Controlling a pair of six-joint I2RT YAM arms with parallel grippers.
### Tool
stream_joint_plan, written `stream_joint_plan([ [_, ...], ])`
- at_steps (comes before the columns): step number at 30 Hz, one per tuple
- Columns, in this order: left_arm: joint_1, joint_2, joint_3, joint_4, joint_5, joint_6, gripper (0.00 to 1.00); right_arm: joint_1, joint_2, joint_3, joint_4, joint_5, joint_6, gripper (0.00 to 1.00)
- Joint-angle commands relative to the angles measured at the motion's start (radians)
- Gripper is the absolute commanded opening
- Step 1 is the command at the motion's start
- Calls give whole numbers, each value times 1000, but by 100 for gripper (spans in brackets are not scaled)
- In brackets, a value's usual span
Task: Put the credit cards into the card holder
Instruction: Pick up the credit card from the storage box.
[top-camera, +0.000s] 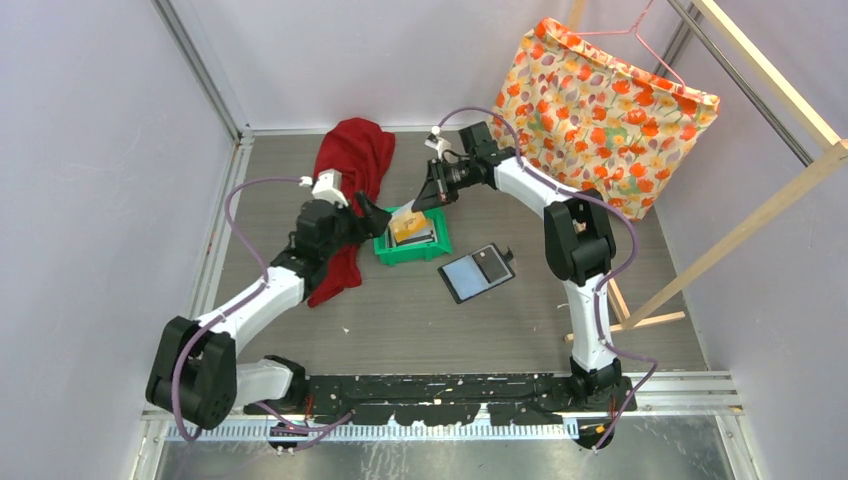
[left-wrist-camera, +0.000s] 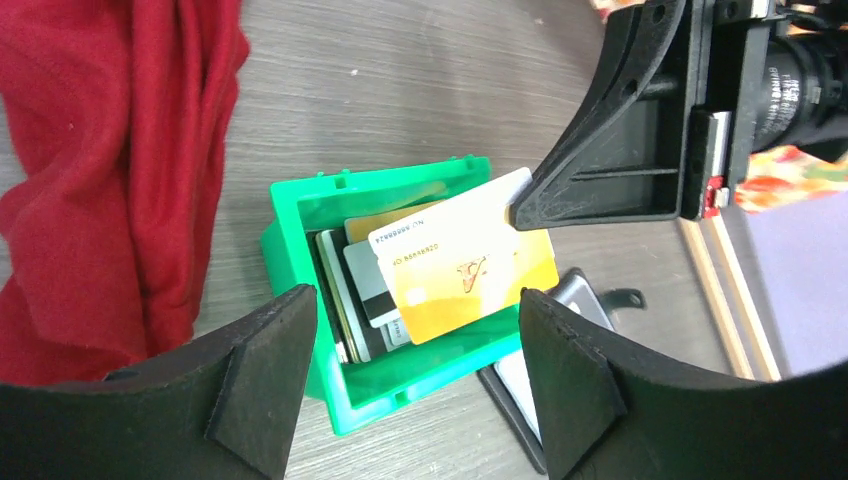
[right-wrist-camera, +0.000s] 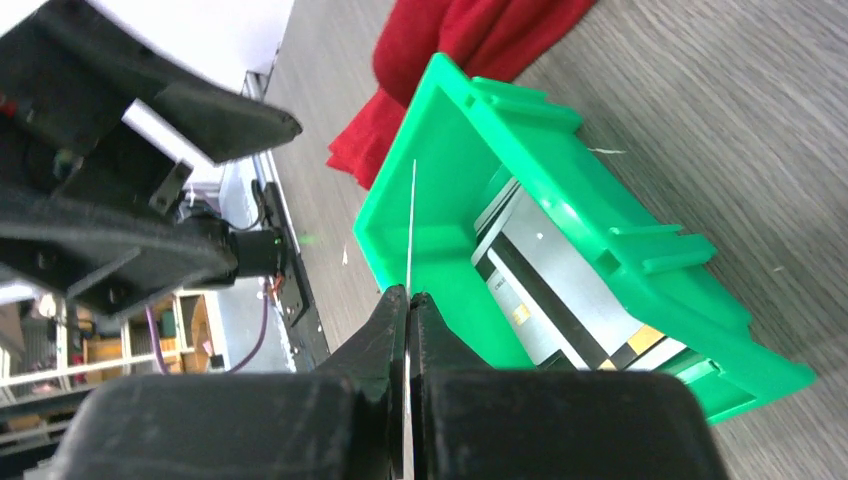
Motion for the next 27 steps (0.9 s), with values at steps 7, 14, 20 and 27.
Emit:
stream_joint_plan([
  [7, 272, 99, 56, 155, 885, 37, 73, -27, -21, 192, -324, -224, -486, 1],
  [14, 348, 315, 214, 245, 1156, -19, 68, -27, 56, 357, -507, -212, -700, 1],
  [20, 348, 404, 219, 430, 1201, -87, 65, -27, 80, 398, -512, -233, -694, 1],
  [27, 348, 527, 206, 789, 1230, -221, 51, -27, 96, 408, -506, -248, -690, 1],
])
